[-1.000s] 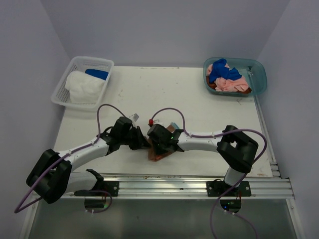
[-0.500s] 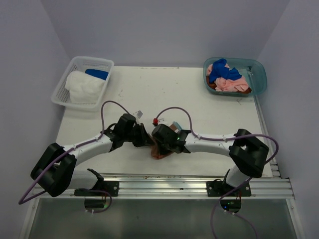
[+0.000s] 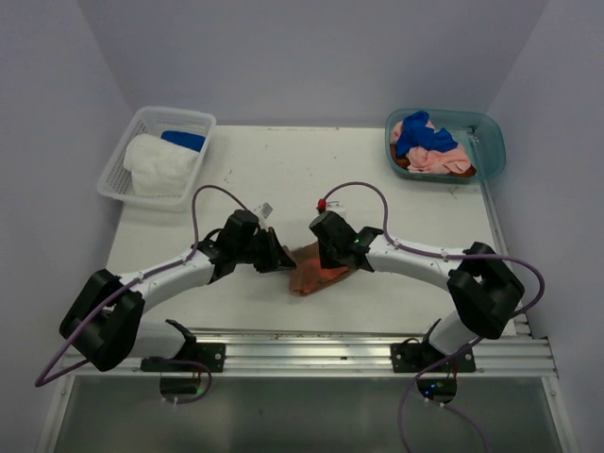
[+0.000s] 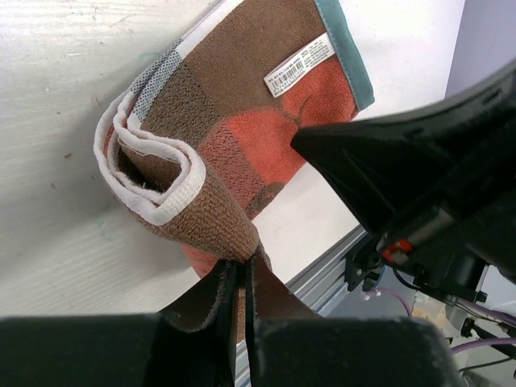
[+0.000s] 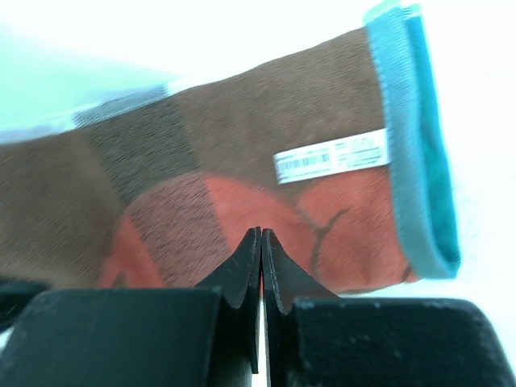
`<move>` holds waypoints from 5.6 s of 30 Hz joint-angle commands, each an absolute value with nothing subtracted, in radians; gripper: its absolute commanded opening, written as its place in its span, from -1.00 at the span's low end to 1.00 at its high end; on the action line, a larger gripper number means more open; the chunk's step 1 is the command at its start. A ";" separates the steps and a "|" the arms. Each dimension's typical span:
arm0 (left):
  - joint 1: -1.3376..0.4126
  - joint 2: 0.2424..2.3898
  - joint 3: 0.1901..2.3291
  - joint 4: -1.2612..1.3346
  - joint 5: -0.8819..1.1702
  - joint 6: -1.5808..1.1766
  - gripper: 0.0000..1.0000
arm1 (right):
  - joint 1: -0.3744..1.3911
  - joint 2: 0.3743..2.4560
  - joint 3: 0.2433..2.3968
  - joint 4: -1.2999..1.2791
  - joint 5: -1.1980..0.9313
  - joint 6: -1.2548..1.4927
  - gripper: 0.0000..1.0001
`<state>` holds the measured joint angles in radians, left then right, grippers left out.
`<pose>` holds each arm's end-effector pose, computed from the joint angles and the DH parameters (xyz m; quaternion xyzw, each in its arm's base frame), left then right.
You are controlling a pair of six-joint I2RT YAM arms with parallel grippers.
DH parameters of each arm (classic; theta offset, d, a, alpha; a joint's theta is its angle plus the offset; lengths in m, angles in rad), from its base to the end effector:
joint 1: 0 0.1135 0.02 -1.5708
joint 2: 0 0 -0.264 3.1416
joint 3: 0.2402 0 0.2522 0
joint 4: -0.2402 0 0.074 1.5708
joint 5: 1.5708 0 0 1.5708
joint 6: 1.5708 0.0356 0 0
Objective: Roll the towels
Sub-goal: Roll the towel
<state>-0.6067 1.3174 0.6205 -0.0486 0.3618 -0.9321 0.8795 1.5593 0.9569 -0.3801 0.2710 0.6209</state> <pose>0.2056 -0.1580 0.1851 -0.0748 0.9009 -0.3928 0.1687 0.2068 0.2350 0.1980 -0.0834 0.9454 0.1013 0.2983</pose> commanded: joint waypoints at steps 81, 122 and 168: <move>-0.627 1.634 0.968 -0.270 0.137 -0.759 -0.55 | 0.985 1.551 0.859 -0.313 0.268 0.678 -1.00; -0.574 1.611 0.874 -0.238 0.181 -0.776 -0.62 | 1.112 1.689 1.022 -0.275 0.273 0.399 -0.01; -0.448 1.405 0.778 -0.233 0.367 -0.736 0.47 | 1.032 1.617 0.848 -0.023 0.011 0.512 -1.00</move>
